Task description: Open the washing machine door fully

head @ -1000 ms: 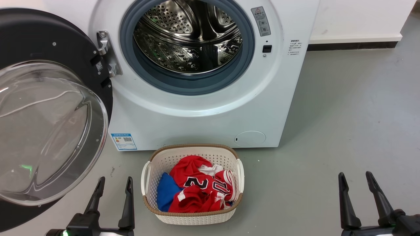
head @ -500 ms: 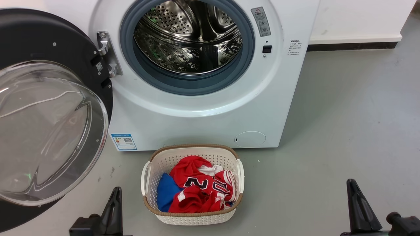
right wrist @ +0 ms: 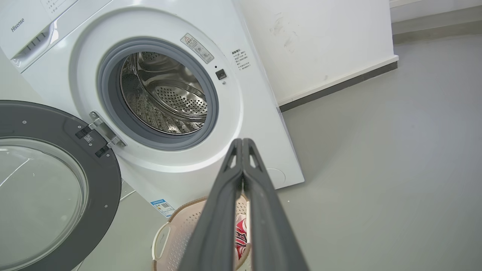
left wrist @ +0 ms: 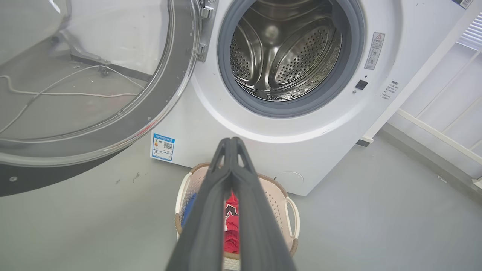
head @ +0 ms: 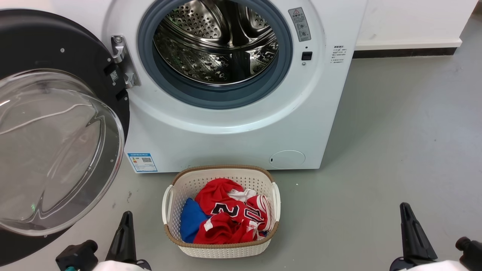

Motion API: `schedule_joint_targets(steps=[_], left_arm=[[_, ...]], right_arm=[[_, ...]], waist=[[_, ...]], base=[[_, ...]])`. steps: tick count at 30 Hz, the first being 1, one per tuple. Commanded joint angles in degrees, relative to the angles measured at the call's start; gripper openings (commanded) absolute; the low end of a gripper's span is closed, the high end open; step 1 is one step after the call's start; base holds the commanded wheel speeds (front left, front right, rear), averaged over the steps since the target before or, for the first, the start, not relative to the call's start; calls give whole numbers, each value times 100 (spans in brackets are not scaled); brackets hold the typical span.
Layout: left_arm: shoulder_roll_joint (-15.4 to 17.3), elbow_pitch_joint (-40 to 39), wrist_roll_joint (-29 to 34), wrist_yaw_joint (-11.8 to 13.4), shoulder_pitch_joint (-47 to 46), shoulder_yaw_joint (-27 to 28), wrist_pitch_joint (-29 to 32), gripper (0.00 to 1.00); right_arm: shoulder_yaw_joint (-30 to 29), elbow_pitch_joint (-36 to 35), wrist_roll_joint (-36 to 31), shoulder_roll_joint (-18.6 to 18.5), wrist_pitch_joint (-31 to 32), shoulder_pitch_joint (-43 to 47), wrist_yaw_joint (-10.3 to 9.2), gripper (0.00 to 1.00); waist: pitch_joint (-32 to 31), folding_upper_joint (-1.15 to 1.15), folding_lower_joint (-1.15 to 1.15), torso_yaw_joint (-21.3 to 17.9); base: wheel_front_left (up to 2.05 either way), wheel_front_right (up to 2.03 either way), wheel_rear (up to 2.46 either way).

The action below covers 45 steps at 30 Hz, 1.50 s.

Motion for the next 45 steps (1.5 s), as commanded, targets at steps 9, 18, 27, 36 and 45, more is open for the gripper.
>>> schedule_joint_targets(steps=[9, 18, 27, 36, 45], left_arm=[[6, 20, -992, -68, -274, 42, 225, 0], [6, 103, -1815, -95, -403, 77, 422, 0], [6, 181, -2566, -126, -522, 110, 604, 0], [6, 249, -3246, -146, -628, 140, 772, 0], [6, 316, -3870, -173, -723, 163, 926, 0]], right_arm=[[9, 87, 987, -93, 175, -330, 0, 0], [1, 232, 1790, -120, 344, -493, 0, 0], [-16, 363, 2515, -136, 504, -643, 0, 0], [-40, 485, 3168, -145, 657, -766, 0, 0], [-68, 604, 3766, -149, 802, -890, 0, 0]], waist=[[7, 0, 0, 15], [13, 0, 0, 30], [20, 0, 0, 45], [27, 0, 0, 59], [33, 0, 0, 74]], base=[[0, 0, 0], [0, 0, 0], [0, 0, 0], [0, 0, 0], [0, 0, 0]])
